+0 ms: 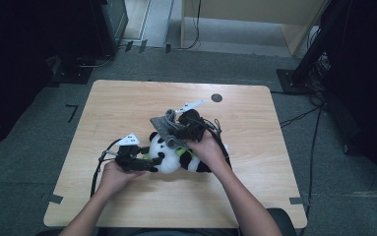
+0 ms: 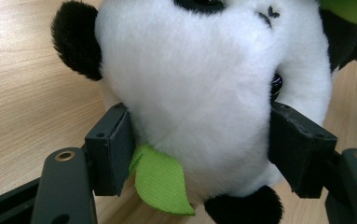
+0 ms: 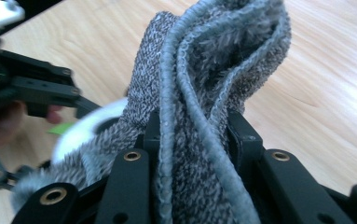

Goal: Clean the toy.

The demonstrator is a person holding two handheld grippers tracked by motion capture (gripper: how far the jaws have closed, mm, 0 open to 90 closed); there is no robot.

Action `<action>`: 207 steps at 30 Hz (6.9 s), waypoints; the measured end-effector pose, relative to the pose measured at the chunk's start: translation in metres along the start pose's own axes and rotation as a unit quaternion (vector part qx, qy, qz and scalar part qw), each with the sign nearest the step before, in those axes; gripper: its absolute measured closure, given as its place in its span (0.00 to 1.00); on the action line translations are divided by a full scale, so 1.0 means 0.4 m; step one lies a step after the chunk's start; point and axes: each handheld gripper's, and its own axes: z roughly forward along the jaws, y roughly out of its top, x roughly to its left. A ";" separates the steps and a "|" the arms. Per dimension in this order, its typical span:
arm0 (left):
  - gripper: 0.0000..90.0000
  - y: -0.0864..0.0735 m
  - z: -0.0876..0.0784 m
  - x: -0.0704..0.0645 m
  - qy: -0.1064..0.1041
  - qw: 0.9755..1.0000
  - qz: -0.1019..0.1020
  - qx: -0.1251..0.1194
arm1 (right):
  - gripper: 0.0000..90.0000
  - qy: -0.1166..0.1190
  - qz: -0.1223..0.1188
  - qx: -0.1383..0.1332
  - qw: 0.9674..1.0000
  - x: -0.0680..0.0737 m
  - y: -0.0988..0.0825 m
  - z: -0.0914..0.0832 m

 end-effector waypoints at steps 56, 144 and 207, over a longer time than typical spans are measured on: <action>0.34 0.007 0.005 0.004 -0.005 1.000 -0.007 -0.004 | 0.83 0.025 0.014 -0.105 0.994 0.004 0.032 -0.164; 0.37 0.043 0.020 0.029 -0.015 0.999 -0.033 0.008 | 0.84 -0.083 0.122 -0.083 0.986 -0.205 -0.206 -0.227; 0.37 0.046 0.021 0.025 -0.006 1.000 -0.023 0.010 | 0.83 -0.061 0.124 -0.083 0.987 -0.204 -0.194 -0.225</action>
